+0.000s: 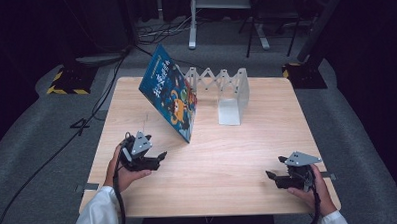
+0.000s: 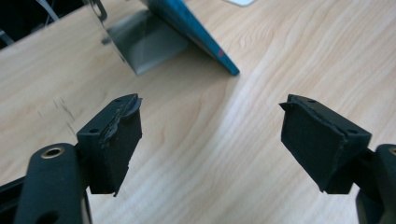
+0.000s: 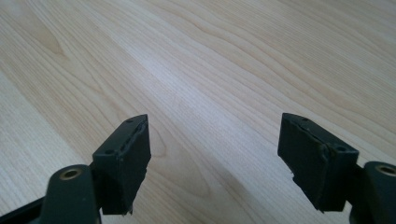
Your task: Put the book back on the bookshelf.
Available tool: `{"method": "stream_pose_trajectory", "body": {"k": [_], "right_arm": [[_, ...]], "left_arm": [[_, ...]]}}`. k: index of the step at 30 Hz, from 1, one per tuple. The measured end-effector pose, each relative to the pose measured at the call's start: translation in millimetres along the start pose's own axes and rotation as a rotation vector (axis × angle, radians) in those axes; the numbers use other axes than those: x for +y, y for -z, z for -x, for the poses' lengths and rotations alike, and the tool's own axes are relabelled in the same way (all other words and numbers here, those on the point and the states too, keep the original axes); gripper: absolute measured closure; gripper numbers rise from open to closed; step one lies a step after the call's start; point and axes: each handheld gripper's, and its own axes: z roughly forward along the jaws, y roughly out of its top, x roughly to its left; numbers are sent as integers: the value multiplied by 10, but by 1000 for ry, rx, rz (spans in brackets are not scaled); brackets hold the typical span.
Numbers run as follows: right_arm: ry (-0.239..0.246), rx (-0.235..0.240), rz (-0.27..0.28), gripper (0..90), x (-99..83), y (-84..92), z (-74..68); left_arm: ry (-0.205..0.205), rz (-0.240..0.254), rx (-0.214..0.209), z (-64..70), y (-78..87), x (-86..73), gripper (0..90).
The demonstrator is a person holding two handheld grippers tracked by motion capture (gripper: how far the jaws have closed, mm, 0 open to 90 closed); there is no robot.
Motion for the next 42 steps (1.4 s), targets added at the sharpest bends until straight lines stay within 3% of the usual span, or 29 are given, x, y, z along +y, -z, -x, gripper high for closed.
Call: {"method": "stream_pose_trajectory", "body": {"k": [2,12,15,21,30,42], "right_arm": [[-6,-2,1,260,-19,17,6],[-18,-12,-10,253,-131,119,66],[-12,-52,-18,252,-186,146,83],[-32,-75,-24,252,-308,177,157],[-90,-99,-31,251,-480,210,252],[-206,-102,-16,234,-644,258,390]], "left_arm": [[-12,-21,16,18,19,-45,196],[-59,-69,12,108,173,-222,173],[-51,-86,14,125,207,-292,174],[-49,-117,19,155,246,-457,174],[7,-144,0,100,323,-699,172],[139,-153,-29,-28,350,-993,175]]}}
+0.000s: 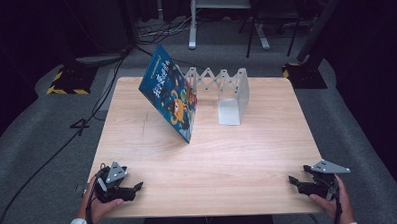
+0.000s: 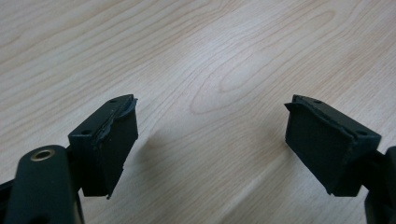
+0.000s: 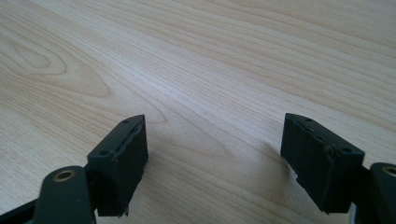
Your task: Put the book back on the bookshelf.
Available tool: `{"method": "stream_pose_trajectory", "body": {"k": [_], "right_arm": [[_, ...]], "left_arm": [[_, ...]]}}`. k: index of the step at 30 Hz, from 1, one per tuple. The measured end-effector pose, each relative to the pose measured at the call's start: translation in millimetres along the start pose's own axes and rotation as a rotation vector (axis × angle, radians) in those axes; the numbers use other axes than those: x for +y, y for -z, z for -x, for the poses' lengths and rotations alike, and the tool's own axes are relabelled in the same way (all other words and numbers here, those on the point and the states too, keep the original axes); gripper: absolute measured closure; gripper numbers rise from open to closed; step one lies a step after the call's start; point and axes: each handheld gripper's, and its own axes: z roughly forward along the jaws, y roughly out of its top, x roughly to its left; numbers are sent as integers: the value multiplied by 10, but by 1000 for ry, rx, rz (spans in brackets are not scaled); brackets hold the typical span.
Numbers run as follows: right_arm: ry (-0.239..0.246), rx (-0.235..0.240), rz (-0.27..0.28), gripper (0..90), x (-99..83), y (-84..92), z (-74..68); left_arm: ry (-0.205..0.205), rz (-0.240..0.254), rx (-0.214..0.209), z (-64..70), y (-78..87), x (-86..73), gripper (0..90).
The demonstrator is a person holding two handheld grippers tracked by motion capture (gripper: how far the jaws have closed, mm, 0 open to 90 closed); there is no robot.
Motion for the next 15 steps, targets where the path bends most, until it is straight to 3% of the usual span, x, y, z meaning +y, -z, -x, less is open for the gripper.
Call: {"method": "stream_pose_trajectory", "body": {"k": [2,5,15], "right_arm": [[-11,3,6,227,-13,-2,5],[-28,4,6,216,-24,-2,19],[-33,-3,10,213,-27,-8,26]], "left_arm": [[40,-1,-9,-17,-8,-26,173],[62,-1,-2,-47,6,-38,192],[58,-4,3,-39,14,-52,189]]}}
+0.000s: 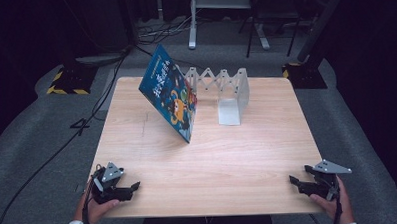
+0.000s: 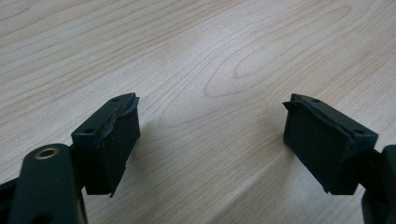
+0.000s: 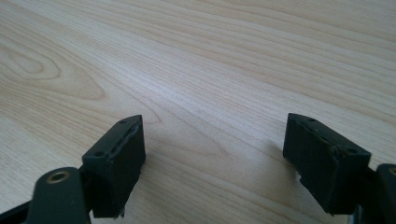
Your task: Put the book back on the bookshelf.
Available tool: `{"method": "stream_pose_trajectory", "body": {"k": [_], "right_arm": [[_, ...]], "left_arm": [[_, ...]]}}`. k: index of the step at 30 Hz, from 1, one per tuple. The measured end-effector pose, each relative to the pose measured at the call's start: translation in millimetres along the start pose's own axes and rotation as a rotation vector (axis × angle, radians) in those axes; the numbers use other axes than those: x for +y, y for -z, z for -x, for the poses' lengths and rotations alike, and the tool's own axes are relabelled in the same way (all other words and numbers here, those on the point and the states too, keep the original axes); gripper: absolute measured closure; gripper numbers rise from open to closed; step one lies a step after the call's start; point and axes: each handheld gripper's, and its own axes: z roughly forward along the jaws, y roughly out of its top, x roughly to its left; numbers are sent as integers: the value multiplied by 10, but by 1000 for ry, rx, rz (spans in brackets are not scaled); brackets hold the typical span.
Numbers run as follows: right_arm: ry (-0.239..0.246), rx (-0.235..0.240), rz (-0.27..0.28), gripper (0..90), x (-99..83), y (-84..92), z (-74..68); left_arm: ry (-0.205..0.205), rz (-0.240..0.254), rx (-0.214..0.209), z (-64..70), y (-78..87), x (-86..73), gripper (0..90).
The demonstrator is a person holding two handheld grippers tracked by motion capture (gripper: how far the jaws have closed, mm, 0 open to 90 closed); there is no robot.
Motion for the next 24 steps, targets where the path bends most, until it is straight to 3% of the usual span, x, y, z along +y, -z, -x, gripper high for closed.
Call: {"method": "stream_pose_trajectory", "body": {"k": [24], "right_arm": [[-4,-8,-2,197,5,-8,3]], "left_arm": [[4,0,0,-5,-3,3,188]]}}
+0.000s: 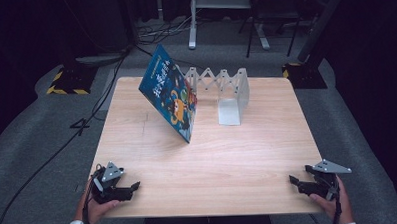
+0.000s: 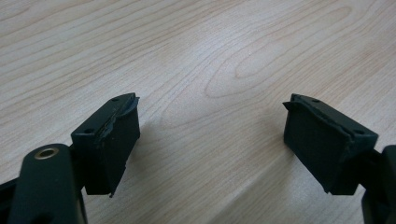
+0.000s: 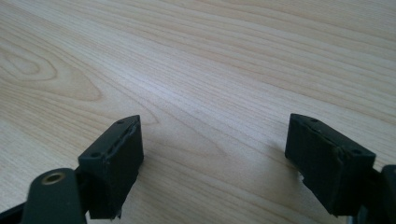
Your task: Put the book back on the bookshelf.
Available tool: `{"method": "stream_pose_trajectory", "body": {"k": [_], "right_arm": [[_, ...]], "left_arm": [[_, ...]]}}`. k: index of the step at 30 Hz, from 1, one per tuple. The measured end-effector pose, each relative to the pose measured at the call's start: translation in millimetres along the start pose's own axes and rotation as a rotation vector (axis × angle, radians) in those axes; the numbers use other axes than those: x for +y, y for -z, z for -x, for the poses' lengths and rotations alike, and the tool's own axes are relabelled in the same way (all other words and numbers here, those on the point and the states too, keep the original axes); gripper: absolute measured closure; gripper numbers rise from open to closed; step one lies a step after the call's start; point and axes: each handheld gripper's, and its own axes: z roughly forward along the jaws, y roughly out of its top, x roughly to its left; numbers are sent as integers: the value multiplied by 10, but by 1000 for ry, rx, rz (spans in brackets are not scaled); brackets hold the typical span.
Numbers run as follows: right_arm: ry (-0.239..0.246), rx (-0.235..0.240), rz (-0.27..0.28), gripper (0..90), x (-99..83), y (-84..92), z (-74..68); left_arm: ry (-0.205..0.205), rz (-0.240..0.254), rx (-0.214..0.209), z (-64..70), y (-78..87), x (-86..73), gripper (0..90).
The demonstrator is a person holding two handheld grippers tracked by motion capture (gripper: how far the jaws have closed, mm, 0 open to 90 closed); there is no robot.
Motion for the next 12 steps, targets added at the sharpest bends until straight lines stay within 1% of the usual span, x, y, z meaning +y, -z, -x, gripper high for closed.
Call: {"method": "stream_pose_trajectory", "body": {"k": [3,6,12], "right_arm": [[0,0,0,197,0,0,0],[1,0,0,197,0,0,0],[0,-1,0,196,0,0,-1]], "left_arm": [[-4,0,2,-5,-2,4,188],[5,2,4,-5,-12,9,188],[6,2,7,-5,-14,12,188]]}}
